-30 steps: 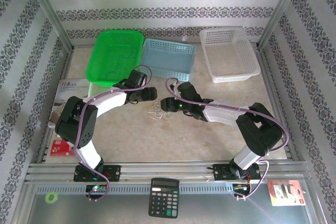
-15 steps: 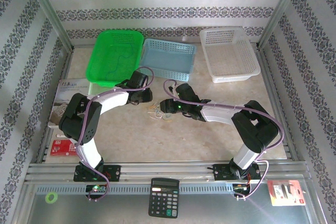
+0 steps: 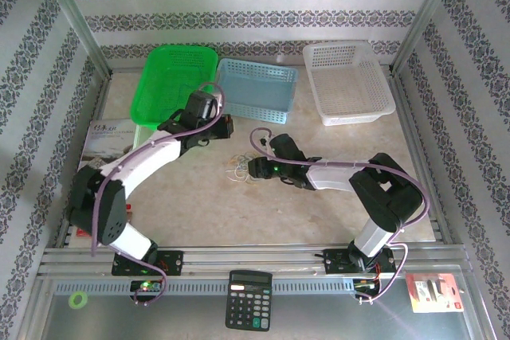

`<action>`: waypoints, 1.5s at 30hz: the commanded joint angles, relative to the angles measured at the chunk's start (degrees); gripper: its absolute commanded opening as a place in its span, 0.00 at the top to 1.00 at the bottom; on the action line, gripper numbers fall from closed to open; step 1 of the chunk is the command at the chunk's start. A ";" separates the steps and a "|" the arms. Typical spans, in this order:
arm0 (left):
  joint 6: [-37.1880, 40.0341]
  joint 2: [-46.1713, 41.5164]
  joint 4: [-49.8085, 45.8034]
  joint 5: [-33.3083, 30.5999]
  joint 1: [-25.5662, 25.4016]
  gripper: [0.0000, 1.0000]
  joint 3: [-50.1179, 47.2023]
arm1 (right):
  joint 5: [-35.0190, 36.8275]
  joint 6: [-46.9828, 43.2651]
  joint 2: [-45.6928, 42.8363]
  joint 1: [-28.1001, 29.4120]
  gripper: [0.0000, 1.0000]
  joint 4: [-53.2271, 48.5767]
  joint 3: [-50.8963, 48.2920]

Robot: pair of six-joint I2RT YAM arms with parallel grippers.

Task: Untangle the cables

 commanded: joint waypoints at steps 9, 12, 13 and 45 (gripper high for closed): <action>-6.13 -7.53 1.06 9.27 -4.53 1.00 7.22 | 1.43 1.01 -4.46 0.31 0.46 0.65 -3.17; -6.33 -7.68 1.17 8.93 -5.42 1.00 8.11 | 1.96 0.43 -7.94 0.35 0.42 -0.72 -4.09; -6.33 -7.71 1.24 8.77 -5.66 1.00 8.31 | 2.07 0.30 -9.42 0.29 0.42 -1.25 -4.41; -10.54 -7.59 5.18 8.30 -10.39 1.00 10.41 | 12.34 -5.88 -9.41 -0.33 0.44 15.60 -2.90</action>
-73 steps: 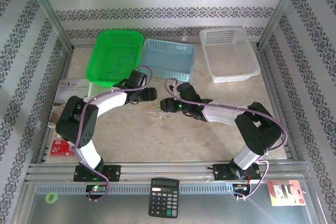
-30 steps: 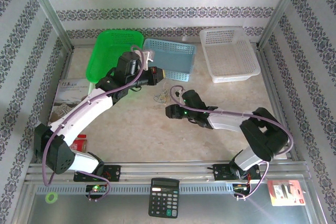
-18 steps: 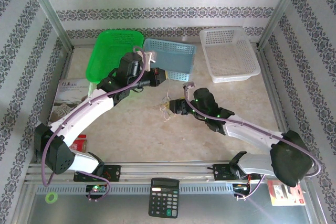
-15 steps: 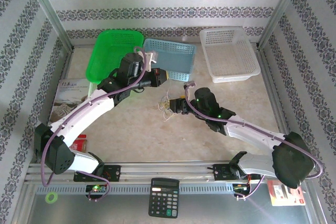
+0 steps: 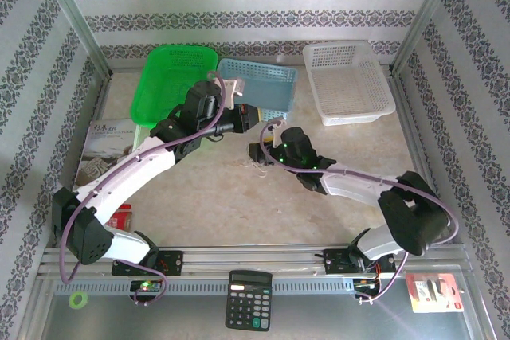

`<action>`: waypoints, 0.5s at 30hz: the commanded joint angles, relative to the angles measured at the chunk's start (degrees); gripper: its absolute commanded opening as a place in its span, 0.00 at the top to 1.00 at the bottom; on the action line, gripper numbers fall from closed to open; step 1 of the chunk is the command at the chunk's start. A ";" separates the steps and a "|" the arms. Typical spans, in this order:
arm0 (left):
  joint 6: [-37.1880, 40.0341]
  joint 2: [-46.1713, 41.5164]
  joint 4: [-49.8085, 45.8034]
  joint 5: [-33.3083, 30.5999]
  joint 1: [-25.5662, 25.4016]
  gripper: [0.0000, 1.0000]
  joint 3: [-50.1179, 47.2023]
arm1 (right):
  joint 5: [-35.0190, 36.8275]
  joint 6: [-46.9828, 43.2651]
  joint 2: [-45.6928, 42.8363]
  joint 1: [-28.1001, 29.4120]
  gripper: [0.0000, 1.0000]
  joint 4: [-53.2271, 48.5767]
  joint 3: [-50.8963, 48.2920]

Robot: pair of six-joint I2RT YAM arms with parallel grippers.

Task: Untangle the cables

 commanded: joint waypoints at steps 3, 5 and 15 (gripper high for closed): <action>-2.53 -1.44 4.29 0.37 -0.80 1.00 4.76 | 5.18 2.73 3.81 -1.04 0.57 11.26 -4.49; -2.59 -1.50 4.15 0.43 -0.72 1.00 7.50 | 5.39 4.01 5.02 -1.38 0.64 13.99 -6.61; 0.31 0.85 -0.07 0.10 -0.59 1.00 24.04 | 6.35 8.28 8.20 -1.54 0.67 21.40 -13.55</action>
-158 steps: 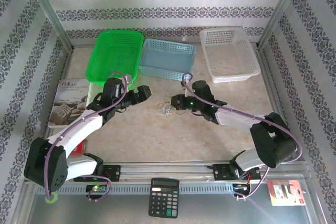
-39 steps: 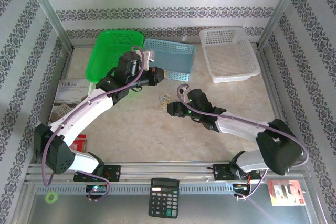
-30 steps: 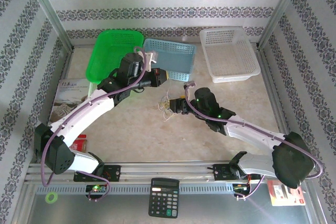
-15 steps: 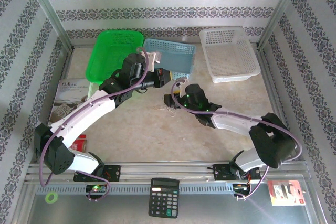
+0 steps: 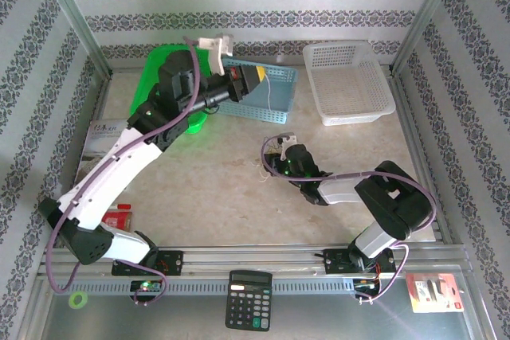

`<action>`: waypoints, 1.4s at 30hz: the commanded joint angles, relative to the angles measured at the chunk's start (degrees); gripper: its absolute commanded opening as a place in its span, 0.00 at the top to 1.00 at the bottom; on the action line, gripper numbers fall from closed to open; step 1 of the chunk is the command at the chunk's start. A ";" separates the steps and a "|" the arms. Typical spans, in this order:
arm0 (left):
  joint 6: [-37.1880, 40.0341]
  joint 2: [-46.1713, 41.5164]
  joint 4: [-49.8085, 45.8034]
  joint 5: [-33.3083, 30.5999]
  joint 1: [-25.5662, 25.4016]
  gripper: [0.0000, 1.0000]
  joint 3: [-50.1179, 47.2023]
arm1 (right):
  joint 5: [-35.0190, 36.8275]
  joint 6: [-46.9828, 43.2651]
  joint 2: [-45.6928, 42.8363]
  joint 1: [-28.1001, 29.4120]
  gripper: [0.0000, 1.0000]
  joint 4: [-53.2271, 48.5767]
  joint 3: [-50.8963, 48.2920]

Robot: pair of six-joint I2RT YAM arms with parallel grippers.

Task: Untangle the cables

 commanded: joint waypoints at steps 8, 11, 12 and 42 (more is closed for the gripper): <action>4.66 2.49 -2.70 -1.47 0.03 1.00 11.91 | 1.95 4.18 3.30 -0.45 0.62 8.21 -4.11; 5.63 2.62 -3.51 -2.12 0.51 1.00 13.59 | 1.98 4.53 3.94 -0.40 0.63 8.94 -4.55; 5.93 2.70 -3.86 -2.30 0.69 1.00 14.24 | 1.97 4.67 4.18 -0.49 0.63 9.09 -4.66; 8.11 9.79 -7.97 -4.62 14.84 1.00 34.12 | 1.24 7.01 7.46 -1.92 0.62 13.46 -8.34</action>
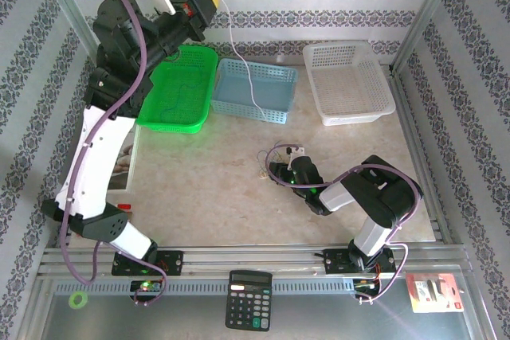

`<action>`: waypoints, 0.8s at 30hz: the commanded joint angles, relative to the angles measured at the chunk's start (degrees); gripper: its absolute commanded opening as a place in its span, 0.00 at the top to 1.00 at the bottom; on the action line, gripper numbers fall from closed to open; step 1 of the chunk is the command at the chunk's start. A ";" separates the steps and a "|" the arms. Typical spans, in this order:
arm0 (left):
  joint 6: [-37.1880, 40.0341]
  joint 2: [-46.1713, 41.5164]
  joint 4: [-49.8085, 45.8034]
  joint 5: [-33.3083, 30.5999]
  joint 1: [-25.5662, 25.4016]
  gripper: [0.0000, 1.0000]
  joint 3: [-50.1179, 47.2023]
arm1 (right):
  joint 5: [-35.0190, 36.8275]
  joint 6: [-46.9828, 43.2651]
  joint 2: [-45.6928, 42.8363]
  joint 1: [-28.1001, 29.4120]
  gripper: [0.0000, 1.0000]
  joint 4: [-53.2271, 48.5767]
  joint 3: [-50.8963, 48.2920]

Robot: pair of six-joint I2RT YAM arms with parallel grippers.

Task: Untangle the cables

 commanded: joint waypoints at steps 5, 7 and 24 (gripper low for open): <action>-2.00 5.36 -1.03 0.81 3.22 1.00 13.83 | 0.45 1.06 1.68 -0.89 0.61 1.23 -0.80; -2.34 7.44 -1.54 0.87 3.54 1.00 18.77 | 0.37 1.21 1.91 -0.89 0.61 1.39 -0.80; -1.14 9.99 -1.86 0.68 4.59 1.00 17.75 | -4.94 2.38 -4.21 -1.56 0.44 -4.58 0.33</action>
